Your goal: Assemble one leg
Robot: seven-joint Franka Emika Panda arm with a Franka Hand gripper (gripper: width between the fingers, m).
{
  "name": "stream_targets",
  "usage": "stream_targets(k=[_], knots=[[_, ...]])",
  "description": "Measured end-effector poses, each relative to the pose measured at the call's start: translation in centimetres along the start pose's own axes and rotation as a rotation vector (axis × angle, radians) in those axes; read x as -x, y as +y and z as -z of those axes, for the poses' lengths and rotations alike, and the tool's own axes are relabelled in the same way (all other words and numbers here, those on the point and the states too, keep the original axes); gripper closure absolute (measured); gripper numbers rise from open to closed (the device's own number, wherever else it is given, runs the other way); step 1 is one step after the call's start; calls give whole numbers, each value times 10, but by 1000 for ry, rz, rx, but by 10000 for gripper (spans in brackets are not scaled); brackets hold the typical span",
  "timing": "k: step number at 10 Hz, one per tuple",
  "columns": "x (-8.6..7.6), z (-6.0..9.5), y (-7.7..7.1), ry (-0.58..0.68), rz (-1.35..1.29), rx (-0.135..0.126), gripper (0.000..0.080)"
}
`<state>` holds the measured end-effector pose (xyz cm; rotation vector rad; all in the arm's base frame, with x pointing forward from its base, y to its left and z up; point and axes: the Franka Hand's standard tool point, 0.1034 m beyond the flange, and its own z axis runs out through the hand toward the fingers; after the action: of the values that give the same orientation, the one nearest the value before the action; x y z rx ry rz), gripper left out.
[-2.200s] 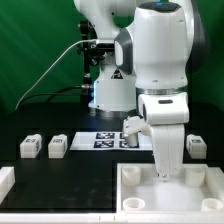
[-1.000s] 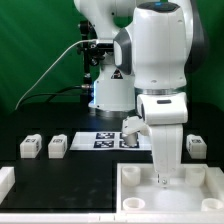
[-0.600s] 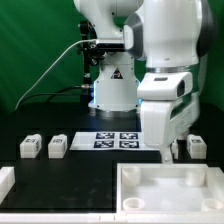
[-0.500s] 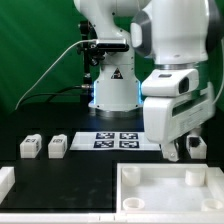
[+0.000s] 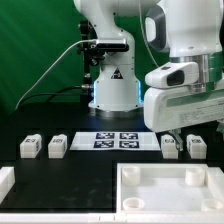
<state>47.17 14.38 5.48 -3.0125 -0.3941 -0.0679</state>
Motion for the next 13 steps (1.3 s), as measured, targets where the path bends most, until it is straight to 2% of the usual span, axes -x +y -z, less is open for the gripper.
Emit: stream_targets(k=[1,2,3,4,6,7,8,9,10,13], knots=[[9,-4,-4,-41,-80,-12,150],[23,-8,-11,-135,-110,-20,150],[32,-8,-18,-282,-125,-30,150],[28,-10,-21,-411,-127,-49,150],[28,-12,-23,-572,-139,-70,150],[39,-8,-25,-745,-134,-90,150],[35,-12,-27,-853,-129,-111,150],[40,-12,-35,-971,-181,-87,150],[40,-21,-40,-996,-170,-89,150],[39,-21,-39,-989,-168,-92,150]])
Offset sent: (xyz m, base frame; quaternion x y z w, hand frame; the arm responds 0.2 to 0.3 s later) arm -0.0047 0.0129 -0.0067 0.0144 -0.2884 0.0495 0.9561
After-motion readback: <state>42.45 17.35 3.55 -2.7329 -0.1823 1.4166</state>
